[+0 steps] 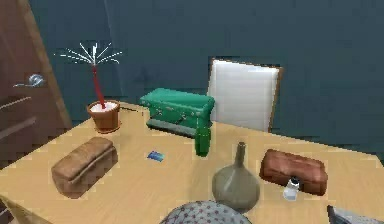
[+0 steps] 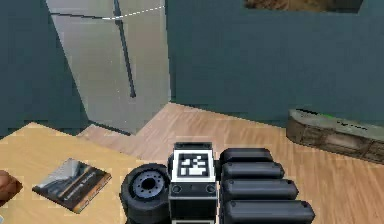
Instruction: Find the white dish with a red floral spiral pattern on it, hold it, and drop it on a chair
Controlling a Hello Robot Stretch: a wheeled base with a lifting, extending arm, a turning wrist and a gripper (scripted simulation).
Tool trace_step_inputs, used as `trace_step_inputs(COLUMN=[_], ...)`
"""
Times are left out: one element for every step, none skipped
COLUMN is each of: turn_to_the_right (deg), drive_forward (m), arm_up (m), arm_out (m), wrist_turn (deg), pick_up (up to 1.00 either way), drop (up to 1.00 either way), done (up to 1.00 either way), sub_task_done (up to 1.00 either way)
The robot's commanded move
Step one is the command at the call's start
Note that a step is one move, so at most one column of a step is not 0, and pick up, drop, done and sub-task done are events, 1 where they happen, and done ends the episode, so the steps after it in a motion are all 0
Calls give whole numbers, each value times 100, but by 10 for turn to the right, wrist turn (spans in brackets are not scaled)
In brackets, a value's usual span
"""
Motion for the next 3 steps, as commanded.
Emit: trace_step_inputs(turn_to_the_right=[270, -450, -450], drive_forward=[0, 0, 0], arm_up=[0, 0, 0], arm_out=[0, 0, 0], wrist_turn=[0, 0, 0], pick_up=[0, 0, 0], drop=[0, 0, 0], done=[0, 0, 0], sub_task_done=[0, 0, 0])
